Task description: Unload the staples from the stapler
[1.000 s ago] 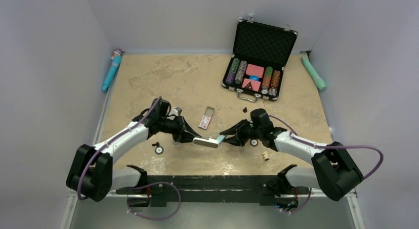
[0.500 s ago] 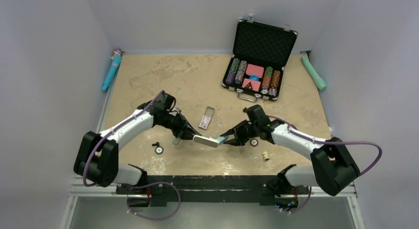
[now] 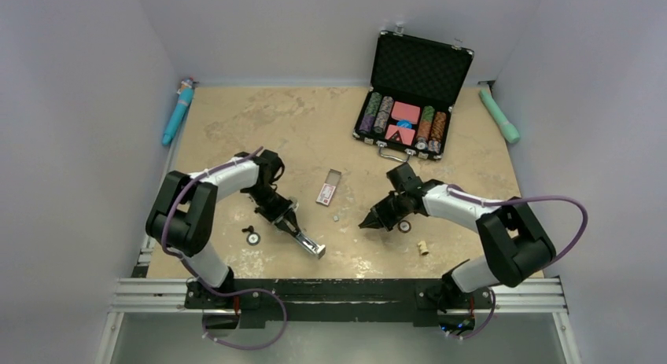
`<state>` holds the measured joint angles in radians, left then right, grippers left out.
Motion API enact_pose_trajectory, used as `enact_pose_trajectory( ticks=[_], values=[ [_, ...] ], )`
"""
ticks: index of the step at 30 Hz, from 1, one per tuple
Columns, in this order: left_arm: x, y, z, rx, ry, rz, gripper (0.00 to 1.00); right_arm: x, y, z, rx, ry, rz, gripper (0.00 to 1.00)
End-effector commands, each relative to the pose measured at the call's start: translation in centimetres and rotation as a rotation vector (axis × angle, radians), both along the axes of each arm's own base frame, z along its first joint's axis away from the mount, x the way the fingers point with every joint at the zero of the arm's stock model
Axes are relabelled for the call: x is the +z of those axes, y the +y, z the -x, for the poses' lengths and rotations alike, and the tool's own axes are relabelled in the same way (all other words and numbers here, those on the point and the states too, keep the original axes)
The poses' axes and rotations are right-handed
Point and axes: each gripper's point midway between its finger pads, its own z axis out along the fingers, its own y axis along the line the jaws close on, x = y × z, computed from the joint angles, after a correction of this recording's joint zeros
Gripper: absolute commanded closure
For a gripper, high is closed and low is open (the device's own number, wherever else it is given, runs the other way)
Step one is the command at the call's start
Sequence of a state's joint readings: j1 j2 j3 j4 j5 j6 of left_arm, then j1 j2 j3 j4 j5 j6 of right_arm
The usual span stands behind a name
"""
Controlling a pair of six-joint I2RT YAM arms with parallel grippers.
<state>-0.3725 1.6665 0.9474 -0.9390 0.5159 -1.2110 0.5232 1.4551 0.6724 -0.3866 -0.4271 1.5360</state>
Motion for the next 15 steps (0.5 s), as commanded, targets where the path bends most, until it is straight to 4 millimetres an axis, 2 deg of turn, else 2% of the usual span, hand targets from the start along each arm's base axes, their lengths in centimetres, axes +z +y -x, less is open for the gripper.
enact_pose_trajectory(
  ticks=[1,4,9,15],
  values=[
    [-0.3,2.8,1.7,-0.019,0.064,-0.162,1.0,0.6,-0.3,-0.9,0.021,-0.058,0.037,1.0],
    [-0.1,3.0,1.4,-0.026,0.046,-0.169,1.0,0.6,-0.3,-1.0,0.032,-0.069,0.039,1.0],
    [0.4,2.0,0.7,-0.015,-0.009,-0.109,1.0,1.3,-0.1,-1.4,0.061,-0.116,0.029,1.0],
    [1.3,0.6,-0.4,-0.011,-0.069,-0.037,1.0,4.8,1.3,-4.0,0.139,-0.304,-0.021,1.0]
  ],
)
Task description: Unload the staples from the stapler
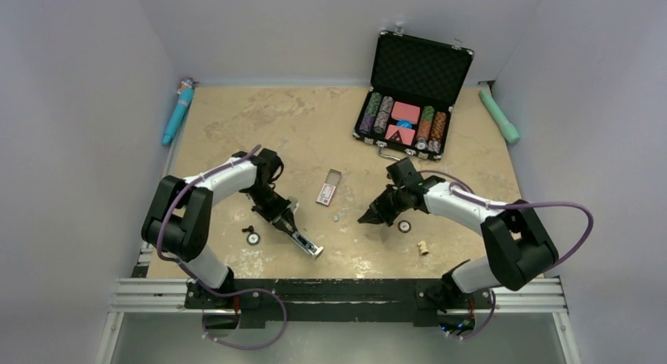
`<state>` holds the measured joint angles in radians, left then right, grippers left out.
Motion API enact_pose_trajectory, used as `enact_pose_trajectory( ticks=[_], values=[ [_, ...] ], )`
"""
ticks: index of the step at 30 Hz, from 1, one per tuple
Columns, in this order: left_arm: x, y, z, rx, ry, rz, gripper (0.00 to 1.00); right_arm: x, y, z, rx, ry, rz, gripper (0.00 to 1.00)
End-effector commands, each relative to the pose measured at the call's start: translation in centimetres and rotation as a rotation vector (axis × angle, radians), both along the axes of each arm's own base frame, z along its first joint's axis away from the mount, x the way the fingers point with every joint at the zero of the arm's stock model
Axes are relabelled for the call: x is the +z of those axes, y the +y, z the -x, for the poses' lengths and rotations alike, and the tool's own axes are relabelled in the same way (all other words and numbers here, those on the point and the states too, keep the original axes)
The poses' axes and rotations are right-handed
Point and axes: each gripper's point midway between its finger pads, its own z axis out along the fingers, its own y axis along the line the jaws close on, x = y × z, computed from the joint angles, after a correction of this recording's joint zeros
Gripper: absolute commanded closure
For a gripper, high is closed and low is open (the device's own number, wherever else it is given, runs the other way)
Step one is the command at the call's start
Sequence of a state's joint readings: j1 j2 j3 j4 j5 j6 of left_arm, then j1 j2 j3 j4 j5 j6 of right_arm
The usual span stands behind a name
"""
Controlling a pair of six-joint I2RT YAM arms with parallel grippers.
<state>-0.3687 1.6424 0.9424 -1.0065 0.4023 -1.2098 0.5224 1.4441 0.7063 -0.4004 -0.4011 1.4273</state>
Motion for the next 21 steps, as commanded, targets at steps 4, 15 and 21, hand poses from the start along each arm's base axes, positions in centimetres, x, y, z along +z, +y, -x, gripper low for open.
enact_pose_trajectory(
  ticks=[4,15,21],
  values=[
    [2.1,-2.4,-1.1,0.008,-0.075,0.14,1.0,7.8,3.0,-5.4,0.237,-0.409,-0.075,1.0],
    [11.1,-5.7,-5.1,0.031,-0.379,0.403,1.0,11.6,2.9,-4.9,0.387,-0.569,-0.087,0.12],
    [17.6,-9.1,-7.3,0.08,-0.515,0.715,1.0,14.2,3.7,-5.2,0.403,-0.673,-0.154,0.16]
  ],
)
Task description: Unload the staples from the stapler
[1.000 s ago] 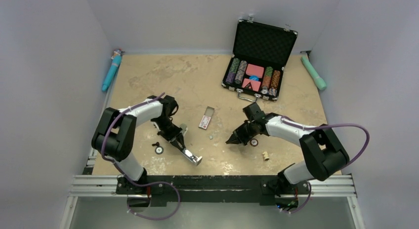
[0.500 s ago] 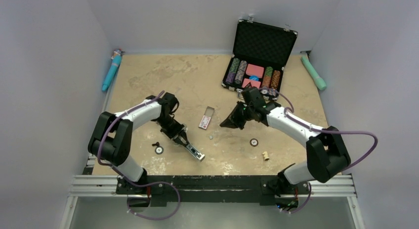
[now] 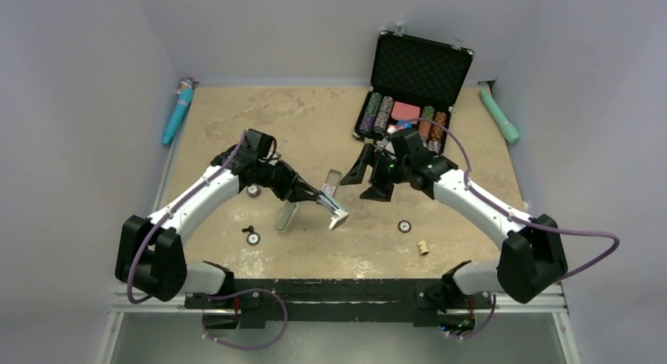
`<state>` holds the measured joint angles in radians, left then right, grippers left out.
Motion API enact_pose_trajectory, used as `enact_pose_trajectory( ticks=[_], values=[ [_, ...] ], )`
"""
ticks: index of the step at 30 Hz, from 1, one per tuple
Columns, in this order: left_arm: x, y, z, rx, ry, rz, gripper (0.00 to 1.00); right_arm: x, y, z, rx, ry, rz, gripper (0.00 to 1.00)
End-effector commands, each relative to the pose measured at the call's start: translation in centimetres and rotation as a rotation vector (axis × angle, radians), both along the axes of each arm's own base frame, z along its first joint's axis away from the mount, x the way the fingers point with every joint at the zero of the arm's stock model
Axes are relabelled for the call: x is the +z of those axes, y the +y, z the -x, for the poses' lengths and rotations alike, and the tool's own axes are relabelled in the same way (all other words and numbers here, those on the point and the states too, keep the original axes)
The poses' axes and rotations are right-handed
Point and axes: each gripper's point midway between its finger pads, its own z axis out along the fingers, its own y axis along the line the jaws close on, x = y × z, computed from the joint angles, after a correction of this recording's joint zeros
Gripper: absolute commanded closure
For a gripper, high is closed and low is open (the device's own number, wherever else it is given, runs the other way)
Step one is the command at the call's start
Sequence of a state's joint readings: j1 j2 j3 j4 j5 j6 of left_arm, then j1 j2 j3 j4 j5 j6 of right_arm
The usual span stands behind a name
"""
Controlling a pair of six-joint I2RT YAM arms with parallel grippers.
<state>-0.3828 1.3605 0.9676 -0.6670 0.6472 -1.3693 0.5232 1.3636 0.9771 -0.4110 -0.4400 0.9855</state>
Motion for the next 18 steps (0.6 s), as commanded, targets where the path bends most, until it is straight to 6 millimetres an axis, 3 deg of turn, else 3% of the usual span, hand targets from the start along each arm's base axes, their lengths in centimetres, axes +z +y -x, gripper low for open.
enact_pose_trajectory(
  ticks=[1,7,13,16,18],
  values=[
    [7.8,-3.1,-2.2,-0.067,-0.188,0.276,1.0,3.7,1.0,-0.3,0.067,-0.137,-0.077,0.17],
    [10.8,-3.9,-2.2,-0.287,-0.453,0.332,1.0,7.6,2.5,-0.4,0.175,-0.254,-0.181,0.18],
    [11.4,-4.3,-1.3,-0.329,-0.501,0.434,1.0,10.9,3.6,1.0,0.213,-0.293,-0.362,0.19],
    [13.1,-4.6,-1.2,-0.339,-0.574,0.499,1.0,11.4,3.7,1.5,0.209,-0.292,-0.415,0.22],
    [14.2,-4.7,-1.1,-0.355,-0.623,0.526,1.0,11.2,3.6,1.6,0.204,-0.285,-0.421,0.29]
  ],
)
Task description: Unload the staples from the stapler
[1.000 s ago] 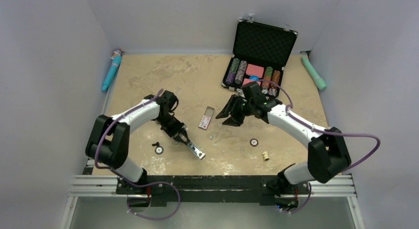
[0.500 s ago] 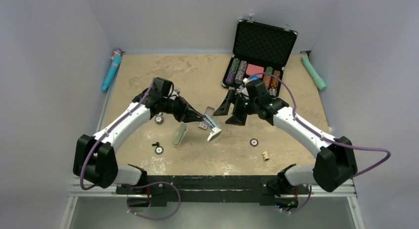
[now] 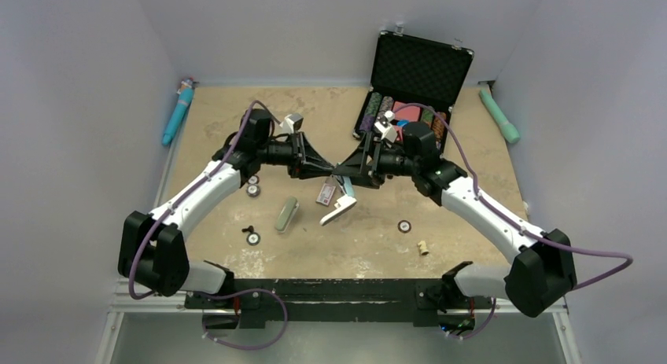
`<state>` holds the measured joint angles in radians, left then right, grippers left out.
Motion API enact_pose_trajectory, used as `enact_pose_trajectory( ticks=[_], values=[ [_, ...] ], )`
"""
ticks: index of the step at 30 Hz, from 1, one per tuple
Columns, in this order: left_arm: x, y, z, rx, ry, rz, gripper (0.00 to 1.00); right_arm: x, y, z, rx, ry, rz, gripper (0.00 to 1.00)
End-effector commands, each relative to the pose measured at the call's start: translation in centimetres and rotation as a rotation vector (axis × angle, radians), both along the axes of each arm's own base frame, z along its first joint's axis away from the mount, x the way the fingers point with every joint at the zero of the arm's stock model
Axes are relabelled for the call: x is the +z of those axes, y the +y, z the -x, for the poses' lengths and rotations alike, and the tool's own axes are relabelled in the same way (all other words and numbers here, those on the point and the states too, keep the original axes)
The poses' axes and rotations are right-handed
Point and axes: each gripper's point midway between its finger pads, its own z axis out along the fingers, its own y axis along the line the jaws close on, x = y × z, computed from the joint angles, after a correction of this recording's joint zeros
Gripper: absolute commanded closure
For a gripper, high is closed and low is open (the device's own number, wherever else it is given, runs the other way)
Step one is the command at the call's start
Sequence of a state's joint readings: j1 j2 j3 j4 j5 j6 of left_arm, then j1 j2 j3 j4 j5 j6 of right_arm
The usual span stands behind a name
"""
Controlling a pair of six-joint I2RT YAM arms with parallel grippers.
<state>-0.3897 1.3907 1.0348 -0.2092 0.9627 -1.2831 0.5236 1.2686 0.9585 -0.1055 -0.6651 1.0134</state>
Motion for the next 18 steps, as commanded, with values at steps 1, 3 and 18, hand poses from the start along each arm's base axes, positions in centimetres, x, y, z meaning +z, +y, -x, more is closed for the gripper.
enact_pose_trajectory(
  ticks=[1,3,18],
  values=[
    [5.2,-0.5,1.2,-0.089,-0.196,0.155,1.0,2.4,0.5,1.0,0.039,-0.039,-0.108,0.35],
    [5.7,-0.5,1.4,-0.101,-0.22,0.166,1.0,2.4,0.4,1.2,0.039,-0.041,-0.122,0.48],
    [1.5,1.1,3.1,-0.044,-0.099,0.004,1.0,-1.0,-2.5,1.5,-0.194,0.151,-0.107,1.0]
  ],
)
